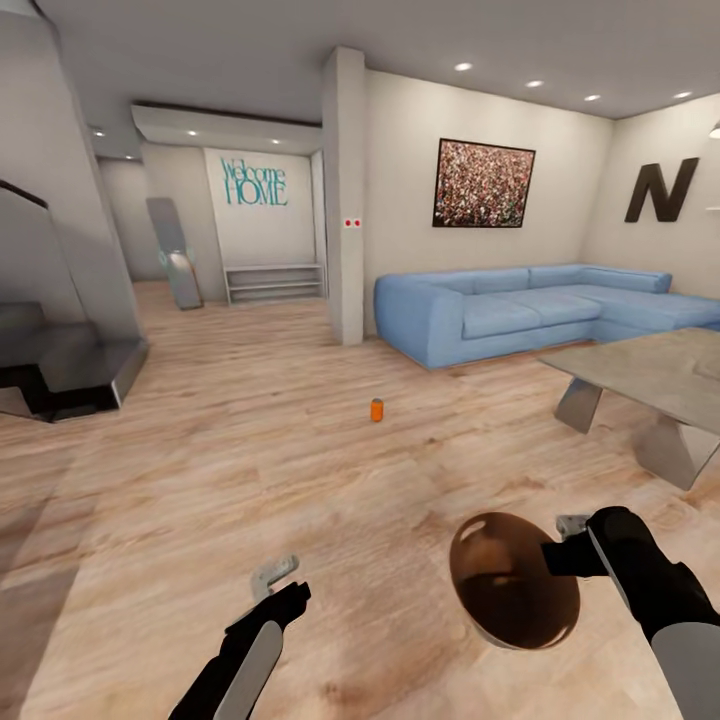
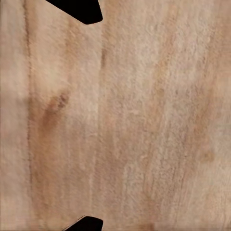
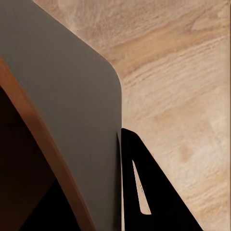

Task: Put the three can of soda from the living room inside the tash can in the kitchen.

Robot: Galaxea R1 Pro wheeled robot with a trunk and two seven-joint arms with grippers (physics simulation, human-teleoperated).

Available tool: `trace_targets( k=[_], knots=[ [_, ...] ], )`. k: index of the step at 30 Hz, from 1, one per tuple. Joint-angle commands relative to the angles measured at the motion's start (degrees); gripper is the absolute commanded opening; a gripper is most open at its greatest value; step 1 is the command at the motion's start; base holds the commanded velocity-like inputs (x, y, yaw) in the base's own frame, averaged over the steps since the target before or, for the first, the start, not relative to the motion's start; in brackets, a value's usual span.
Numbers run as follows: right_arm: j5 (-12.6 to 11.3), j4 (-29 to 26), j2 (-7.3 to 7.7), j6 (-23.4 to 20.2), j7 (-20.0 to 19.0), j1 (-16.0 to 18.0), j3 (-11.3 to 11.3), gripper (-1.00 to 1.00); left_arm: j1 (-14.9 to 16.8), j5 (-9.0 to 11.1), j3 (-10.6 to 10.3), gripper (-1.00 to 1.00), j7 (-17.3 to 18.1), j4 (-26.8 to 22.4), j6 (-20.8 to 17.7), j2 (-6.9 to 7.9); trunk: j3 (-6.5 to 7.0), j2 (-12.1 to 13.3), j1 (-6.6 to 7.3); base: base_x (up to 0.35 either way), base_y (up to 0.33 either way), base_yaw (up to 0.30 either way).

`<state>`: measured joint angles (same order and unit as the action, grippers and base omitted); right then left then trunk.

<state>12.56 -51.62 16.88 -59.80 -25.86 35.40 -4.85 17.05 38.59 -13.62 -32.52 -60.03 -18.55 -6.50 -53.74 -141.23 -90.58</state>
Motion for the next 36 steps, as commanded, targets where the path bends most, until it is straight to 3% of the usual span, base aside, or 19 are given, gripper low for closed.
trace_targets(
  k=[1, 10, 11, 12, 17, 20, 21, 22, 23, 24, 25, 30, 36],
  knots=[
    [-1.1, -0.06, 0.0, -0.2, -0.31, 0.02, -0.01, -1.0, 0.0, 0.0, 0.0, 1.0, 0.02, 0.0, 0.0, 0.0, 0.01, 0.0, 0.0, 0.345, 0.0, -0.003],
    [-1.12, -0.21, -0.04, -0.2, -0.25, 0.02, 0.01, -1.0, 0.0, 0.07, 0.0, 1.0, 0.14, 0.0, -0.01, 0.0, 0.01, 0.0, 0.0, 0.345, 0.0, -0.001],
    [-1.11, -0.22, -0.05, -0.2, -0.25, 0.02, 0.01, -1.0, 0.2, 0.15, 0.03, 1.0, -0.02, -0.22, -1.27, 0.0, 0.01, 0.0, 0.0, 0.345, 0.0, 0.0],
    [-1.1, -0.23, -0.03, -0.2, -0.24, 0.02, 0.01, -1.0, 0.3, 0.08, 0.0, 1.0, -1.03, -4.95, -11.09, -0.01, 0.01, 0.0, 0.0, 0.345, 0.0, 0.0],
    [-1.05, -0.24, -0.01, -0.2, -0.24, 0.02, 0.01, -1.0, -0.36, 0.02, -0.3, 1.0, -5.02, -9.16, -13.54, 0.0, 0.01, 0.0, 0.0, 0.345, 0.0, -0.074],
    [-1.06, -0.24, -0.01, -0.2, -0.24, 0.02, 0.03, -1.0, -0.9, -0.04, -0.15, 1.0, -5.68, -11.25, -14.45, 0.06, 0.01, 0.0, 0.0, 0.346, 0.0, -0.233],
    [-1.07, -0.24, -0.01, -0.2, -0.24, 0.02, 0.04, -1.0, 0.02, 0.02, 0.08, 1.0, -5.63, -11.16, -16.28, 0.17, 0.01, 0.0, 0.0, 0.347, 0.0, -0.272],
    [-1.1, -0.26, -0.01, -0.2, -0.24, 0.02, 0.03, -1.0, 3.49, 0.03, 0.17, 1.0, -5.62, -10.55, -22.71, 0.24, 0.01, 0.0, 0.0, 0.347, 0.0, -0.28],
    [-1.11, -0.25, -0.01, -0.2, -0.24, 0.02, 0.02, -1.0, 4.79, 0.02, 0.15, 1.0, -5.65, -10.22, -25.3, 0.18, 0.01, 0.0, 0.0, 0.347, 0.0, -0.282],
    [-1.12, -0.27, -0.01, -0.2, -0.24, 0.02, 0.02, -1.0, 10.29, 0.15, 0.08, 1.0, -5.49, -8.32, -33.57, -0.27, 0.01, 0.0, 0.0, 0.348, 0.0, -0.287],
    [-1.11, -0.28, -0.01, -0.2, -0.24, 0.03, 0.02, -1.0, 12.65, 0.19, -0.05, 1.0, -5.48, -7.7, -35.72, -0.56, 0.01, 0.0, 0.0, 0.348, 0.0, -0.286],
    [-1.12, -0.87, -0.01, -0.2, -0.24, 0.18, -0.05, -1.0, 17.2, 0.25, -0.3, 1.0, -5.47, -5.98, -39.12, -1.5, 0.01, 0.0, 0.0, 0.348, 0.0, -0.157],
    [-1.18, -1.51, -0.07, -0.2, -0.34, 0.27, -0.1, -1.0, 21.97, 0.19, -0.27, 1.0, -5.75, -1.24, -39.85, -1.61, 0.01, 0.0, 0.0, 0.348, 0.0, -0.033]
  ],
)
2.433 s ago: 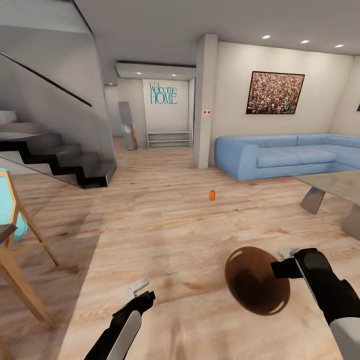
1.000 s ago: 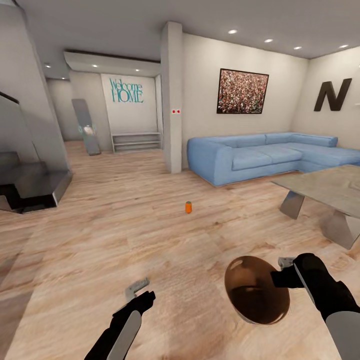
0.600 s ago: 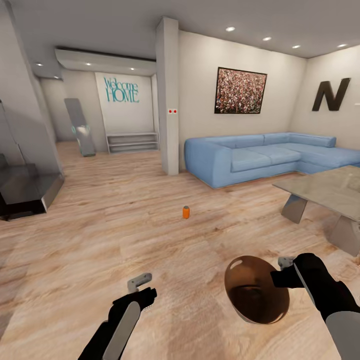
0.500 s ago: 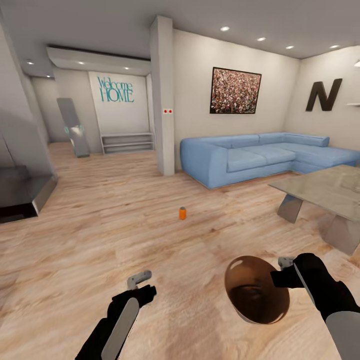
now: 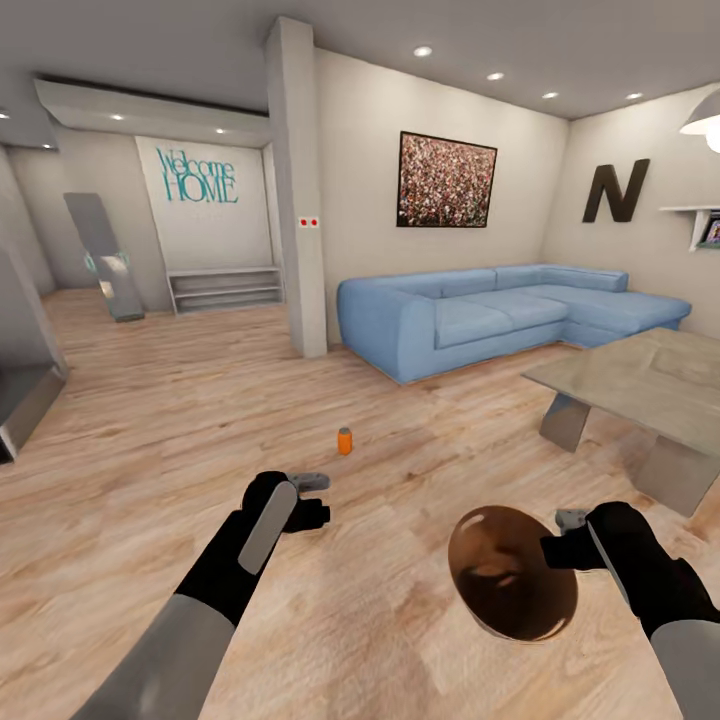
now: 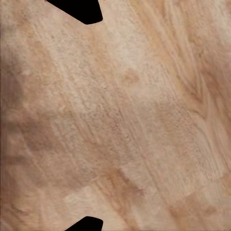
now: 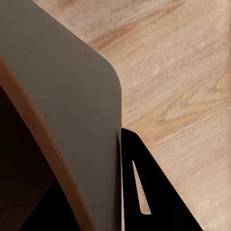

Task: Put the three can of soda from the living room inside the tash can in the kitchen.

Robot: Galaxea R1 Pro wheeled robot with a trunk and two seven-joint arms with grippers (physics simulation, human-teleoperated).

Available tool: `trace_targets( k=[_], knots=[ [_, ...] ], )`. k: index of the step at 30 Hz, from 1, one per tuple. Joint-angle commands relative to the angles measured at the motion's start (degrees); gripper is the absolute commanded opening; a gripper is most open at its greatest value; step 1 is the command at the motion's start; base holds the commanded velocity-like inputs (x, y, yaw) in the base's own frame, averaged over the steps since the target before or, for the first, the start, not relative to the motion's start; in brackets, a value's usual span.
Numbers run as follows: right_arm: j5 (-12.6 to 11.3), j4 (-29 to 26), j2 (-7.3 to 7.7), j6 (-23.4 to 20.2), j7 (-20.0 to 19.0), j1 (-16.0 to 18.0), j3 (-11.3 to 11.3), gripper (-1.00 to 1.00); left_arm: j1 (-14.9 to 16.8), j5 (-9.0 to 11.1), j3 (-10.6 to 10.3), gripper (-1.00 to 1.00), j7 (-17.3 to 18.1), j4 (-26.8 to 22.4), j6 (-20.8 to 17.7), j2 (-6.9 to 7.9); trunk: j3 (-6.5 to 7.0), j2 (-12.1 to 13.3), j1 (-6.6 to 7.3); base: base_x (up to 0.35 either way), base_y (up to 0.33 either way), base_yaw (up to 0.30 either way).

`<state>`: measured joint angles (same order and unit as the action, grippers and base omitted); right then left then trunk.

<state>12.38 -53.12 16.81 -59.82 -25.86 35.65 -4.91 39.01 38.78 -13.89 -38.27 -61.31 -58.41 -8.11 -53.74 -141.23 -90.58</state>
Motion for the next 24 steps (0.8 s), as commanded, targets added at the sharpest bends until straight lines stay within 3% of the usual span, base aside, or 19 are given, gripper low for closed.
trace_targets(
  k=[1, 7, 16, 17, 18, 20, 24],
  knots=[
    [-1.02, -0.03, -0.04, -0.18, -0.36, 0.03, -0.03, -1.0, 0.24, 0.0, 0.0, 1.0, -0.06, 0.9, 0.03, 0.0, 0.01, 0.0, 0.01, 0.348, 0.0, -0.01],
    [-0.98, -0.13, -2.24, -0.18, -0.33, -0.04, 0.05, -1.0, 0.99, -0.52, 0.21, 1.0, -0.48, 3.64, 0.2, 0.48, 0.01, 0.0, 0.01, 0.348, 0.0, -0.004],
    [-0.93, -0.14, -2.98, -0.18, -0.24, 0.0, -0.09, -1.0, -1.49, -0.16, 0.02, 1.0, -3.39, -2.36, 1.53, 0.5, 0.01, 0.0, 0.01, 0.348, 0.0, 0.0],
    [-0.95, -0.14, -2.81, -0.18, -0.24, 0.02, -0.19, -1.0, -5.1, -0.29, -0.1, 1.0, -3.54, -3.69, 4.95, 0.4, 0.01, 0.0, 0.01, 0.348, 0.0, 0.0],
    [-0.95, -0.16, -2.74, -0.18, -0.24, 0.02, -0.2, -1.0, -6.14, -0.36, -0.17, 1.0, -3.56, -3.93, 6.02, 0.41, 0.01, 0.0, 0.01, 0.348, 0.0, -0.007],
    [-0.95, -0.18, -2.47, -0.18, -0.24, 0.09, -0.25, -1.0, -11.12, -0.5, -0.56, 1.0, -3.51, -6.15, 11.79, 0.7, 0.01, 0.0, 0.01, 0.348, 0.0, -0.138],
    [-1.02, -0.16, -2.62, -0.18, -0.3, 0.11, -0.23, -1.0, -13.99, -0.23, -0.79, 1.0, -3.13, -7.44, 15.7, 0.74, 0.01, 0.0, 0.01, 0.348, 0.0, -0.239]
  ],
)
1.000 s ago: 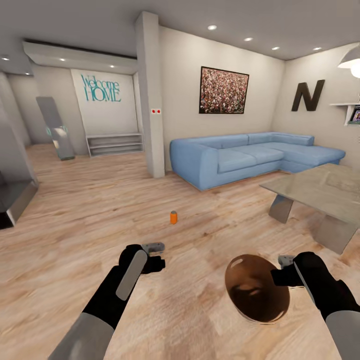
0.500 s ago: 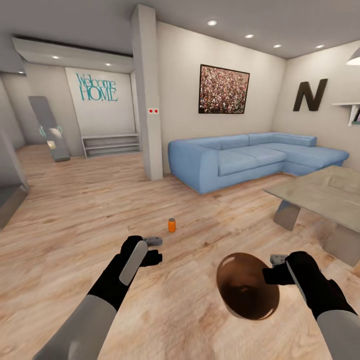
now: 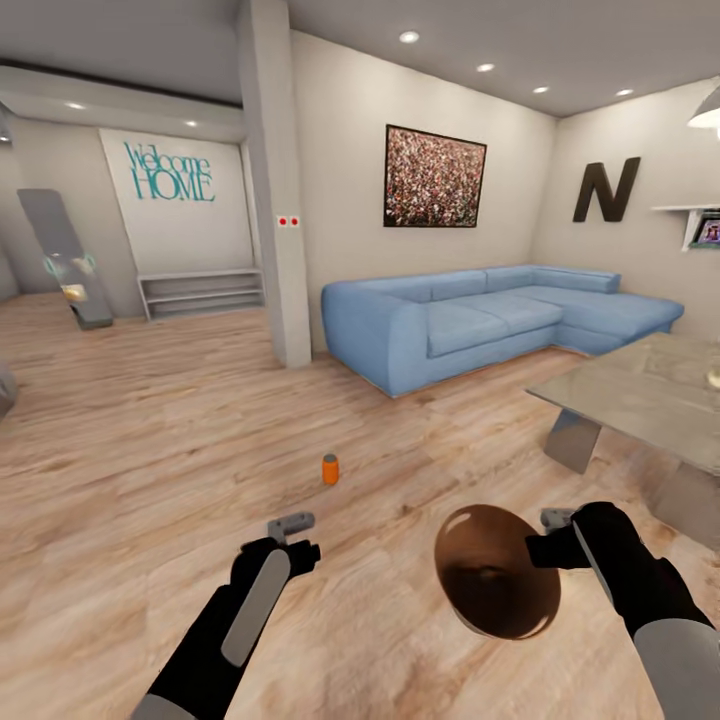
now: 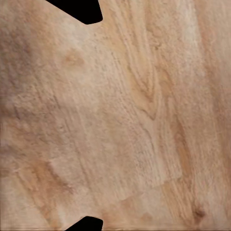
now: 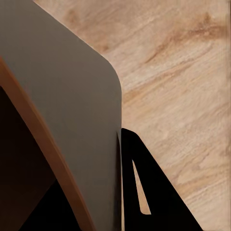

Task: Put the three can of soda from the living room inside the tash can in the kitchen.

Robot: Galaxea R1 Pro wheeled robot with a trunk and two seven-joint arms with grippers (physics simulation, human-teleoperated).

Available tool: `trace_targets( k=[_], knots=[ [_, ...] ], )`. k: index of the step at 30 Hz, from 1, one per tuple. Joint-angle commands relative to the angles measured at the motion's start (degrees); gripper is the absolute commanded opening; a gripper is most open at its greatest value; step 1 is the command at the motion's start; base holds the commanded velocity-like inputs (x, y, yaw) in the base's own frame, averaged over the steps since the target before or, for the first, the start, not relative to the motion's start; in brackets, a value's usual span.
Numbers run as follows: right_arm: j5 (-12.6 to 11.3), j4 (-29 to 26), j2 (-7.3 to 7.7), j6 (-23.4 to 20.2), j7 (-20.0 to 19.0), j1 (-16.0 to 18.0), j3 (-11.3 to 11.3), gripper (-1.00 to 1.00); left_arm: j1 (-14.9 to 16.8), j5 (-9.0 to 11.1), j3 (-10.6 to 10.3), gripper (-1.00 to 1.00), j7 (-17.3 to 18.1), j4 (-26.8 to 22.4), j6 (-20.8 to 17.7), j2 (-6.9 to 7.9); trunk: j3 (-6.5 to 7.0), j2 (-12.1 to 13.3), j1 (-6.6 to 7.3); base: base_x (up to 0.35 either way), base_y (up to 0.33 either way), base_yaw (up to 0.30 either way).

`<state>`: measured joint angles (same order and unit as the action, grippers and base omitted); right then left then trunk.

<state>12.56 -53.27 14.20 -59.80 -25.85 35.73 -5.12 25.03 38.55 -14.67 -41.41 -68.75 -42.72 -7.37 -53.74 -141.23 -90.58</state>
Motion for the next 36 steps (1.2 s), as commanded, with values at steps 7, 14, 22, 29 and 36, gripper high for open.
trace_targets(
  k=[7, 14, 22, 29, 36],
  knots=[
    [-1.19, -0.02, -0.28, -0.2, -0.3, -0.02, 0.08, -1.0, -0.93, 0.11, 0.23, 1.0, 0.22, 2.16, 1.56, 0.16, 0.01, 0.0, 0.01, 0.348, 0.0, -0.281],
    [-1.11, -0.05, -0.3, -0.2, -0.25, -0.16, 0.49, -1.0, -1.02, 0.13, 0.46, 1.0, 0.35, 5.27, 2.58, 0.14, 0.01, 0.0, 0.01, 0.348, 0.0, -0.071],
    [-1.2, -0.01, -0.24, -0.2, -0.41, -0.31, 0.28, -1.0, -0.95, -0.16, 0.61, 1.0, 0.35, 6.33, 2.82, 0.16, 0.01, 0.0, 0.01, 0.348, 0.0, -0.004],
    [-1.22, 0.01, -0.29, -0.2, -0.46, -0.31, 0.28, -1.0, -0.95, -0.17, 0.61, 1.0, 0.36, 7.47, 2.92, 0.33, 0.01, 0.0, 0.01, 0.348, 0.0, 0.0],
    [-1.0, 0.49, -0.35, -0.2, -4.24, -0.26, 0.21, -1.0, -0.95, -0.16, 0.63, 1.0, 0.36, 8.41, 2.99, 0.57, 0.01, 0.0, 0.01, 0.348, 0.0, 0.0]
  ],
)
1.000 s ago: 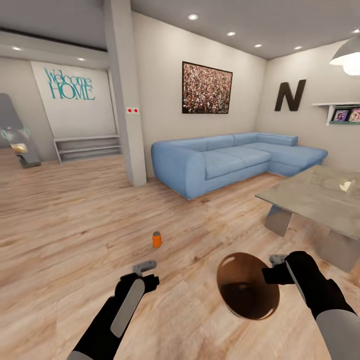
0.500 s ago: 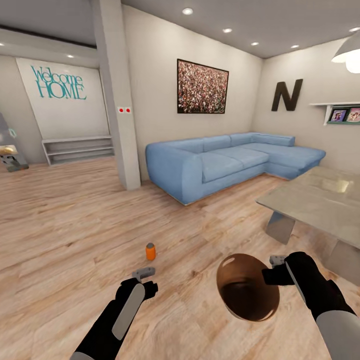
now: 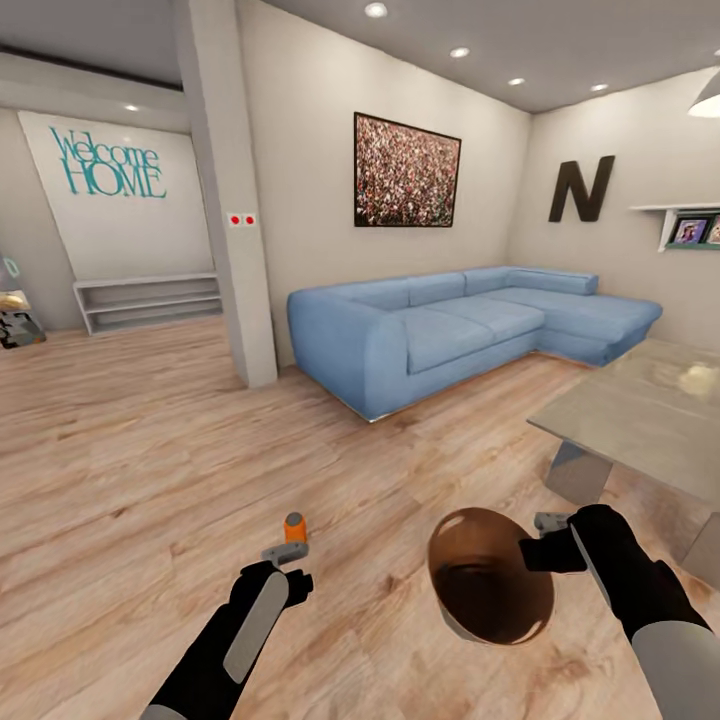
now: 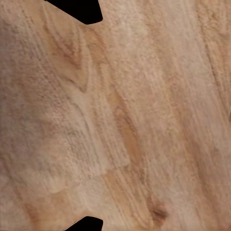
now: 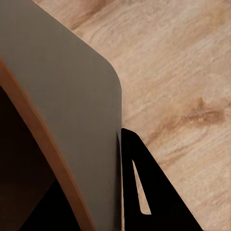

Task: Put the three can of soda from the living room inside the tash can in the kitchen.

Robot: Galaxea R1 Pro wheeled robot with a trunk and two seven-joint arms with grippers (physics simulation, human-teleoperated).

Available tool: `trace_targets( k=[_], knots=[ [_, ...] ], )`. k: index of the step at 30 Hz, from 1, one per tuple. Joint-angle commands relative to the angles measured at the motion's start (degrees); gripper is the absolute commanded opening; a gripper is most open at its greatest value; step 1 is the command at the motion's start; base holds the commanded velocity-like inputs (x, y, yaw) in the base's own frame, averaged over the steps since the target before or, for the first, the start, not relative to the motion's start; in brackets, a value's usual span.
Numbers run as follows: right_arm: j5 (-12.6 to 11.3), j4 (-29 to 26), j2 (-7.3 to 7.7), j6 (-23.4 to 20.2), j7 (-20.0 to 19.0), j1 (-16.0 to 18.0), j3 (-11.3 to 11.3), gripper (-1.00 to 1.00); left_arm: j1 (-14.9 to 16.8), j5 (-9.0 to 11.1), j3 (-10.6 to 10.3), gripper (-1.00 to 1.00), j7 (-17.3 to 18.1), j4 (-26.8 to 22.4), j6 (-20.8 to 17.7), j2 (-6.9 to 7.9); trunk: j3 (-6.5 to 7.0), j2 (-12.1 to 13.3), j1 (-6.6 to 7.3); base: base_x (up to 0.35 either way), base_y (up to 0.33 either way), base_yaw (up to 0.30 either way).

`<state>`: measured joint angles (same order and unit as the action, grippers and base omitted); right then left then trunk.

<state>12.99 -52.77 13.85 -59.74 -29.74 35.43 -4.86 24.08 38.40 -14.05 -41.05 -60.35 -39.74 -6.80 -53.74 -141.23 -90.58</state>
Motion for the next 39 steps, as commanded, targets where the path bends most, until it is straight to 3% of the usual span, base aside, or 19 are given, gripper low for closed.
trace_targets(
  k=[1, 9, 17, 39],
  knots=[
    [-1.43, 0.04, -0.03, -0.26, -0.78, 0.04, -0.05, -1.0, 0.0, 0.0, 0.0, 1.0, 0.0, 0.07, 0.01, 0.01, 0.01, 0.0, 0.01, 0.348, 0.0, 0.0],
    [-1.45, 0.23, -0.11, -0.26, -2.3, 0.03, -0.04, -1.0, 0.0, -0.08, 0.04, 1.0, 0.0, 0.38, 0.13, 0.17, 0.01, 0.0, 0.01, 0.348, 0.0, 0.0],
    [-1.49, 0.18, -0.13, -0.26, -2.42, -0.01, 0.1, -1.0, 0.51, 0.18, 0.14, 1.0, 0.08, 4.45, 3.73, 2.12, 0.01, 0.0, 0.01, 0.348, 0.0, 0.0],
    [-0.77, -0.41, -0.7, -0.26, -2.3, -0.28, 0.42, -1.0, 1.39, -0.42, 0.02, 1.0, 4.09, 9.56, 5.02, 2.62, 0.01, 0.0, 0.01, 0.348, 0.0, 0.0]
  ],
)
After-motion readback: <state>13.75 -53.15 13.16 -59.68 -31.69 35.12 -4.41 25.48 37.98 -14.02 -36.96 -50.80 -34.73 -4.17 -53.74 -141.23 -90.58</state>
